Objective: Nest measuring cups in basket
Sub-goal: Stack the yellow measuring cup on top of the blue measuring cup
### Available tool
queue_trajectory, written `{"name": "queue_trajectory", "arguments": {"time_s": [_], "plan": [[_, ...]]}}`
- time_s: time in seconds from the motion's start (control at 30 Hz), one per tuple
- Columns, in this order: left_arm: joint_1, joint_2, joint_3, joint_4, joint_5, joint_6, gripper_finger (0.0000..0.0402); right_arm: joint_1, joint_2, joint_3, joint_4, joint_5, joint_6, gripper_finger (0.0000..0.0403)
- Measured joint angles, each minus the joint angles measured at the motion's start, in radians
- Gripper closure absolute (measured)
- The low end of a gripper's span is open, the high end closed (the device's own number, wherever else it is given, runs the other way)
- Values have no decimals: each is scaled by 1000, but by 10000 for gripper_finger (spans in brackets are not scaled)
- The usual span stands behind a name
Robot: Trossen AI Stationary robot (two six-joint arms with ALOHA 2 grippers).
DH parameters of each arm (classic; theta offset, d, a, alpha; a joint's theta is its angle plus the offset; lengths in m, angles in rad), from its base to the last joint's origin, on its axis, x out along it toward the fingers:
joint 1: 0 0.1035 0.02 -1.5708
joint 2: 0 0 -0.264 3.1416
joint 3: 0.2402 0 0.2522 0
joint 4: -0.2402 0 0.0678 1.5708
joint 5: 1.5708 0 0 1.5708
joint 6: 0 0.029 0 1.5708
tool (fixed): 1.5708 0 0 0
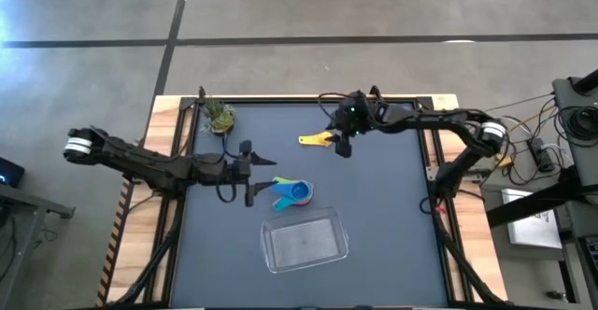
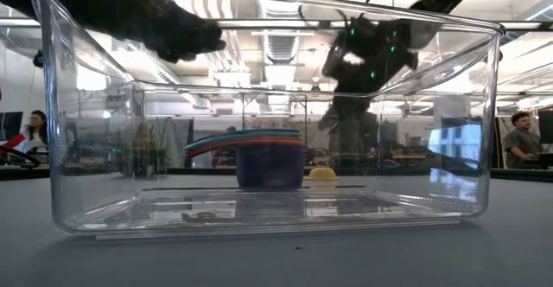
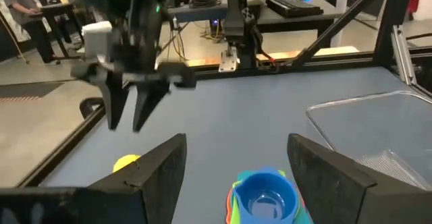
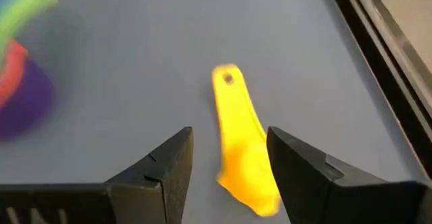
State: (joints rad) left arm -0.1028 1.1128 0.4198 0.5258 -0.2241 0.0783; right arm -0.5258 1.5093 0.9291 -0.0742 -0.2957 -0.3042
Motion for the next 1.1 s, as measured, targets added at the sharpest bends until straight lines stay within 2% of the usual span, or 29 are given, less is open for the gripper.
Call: {"name": "queue_trajectory", "arguments": {"time_s": [0.23,0.33,0.57,0.7,1.1], "plan": [[0,28,8,-4,-1,6,162,-37,137,0,15,0,-201,221],[0,53,10,-3,-1,7,162,-45,186,0,54,-1,-185,203],[2,108,38,-4,-1,8,162,-76,256,2,179,-10,-121,124],[2,142,60,-4,-1,11,162,-83,281,3,212,-6,-118,93],[10,186,77,-8,-1,18,162,-96,234,0,264,15,-92,83]]}}
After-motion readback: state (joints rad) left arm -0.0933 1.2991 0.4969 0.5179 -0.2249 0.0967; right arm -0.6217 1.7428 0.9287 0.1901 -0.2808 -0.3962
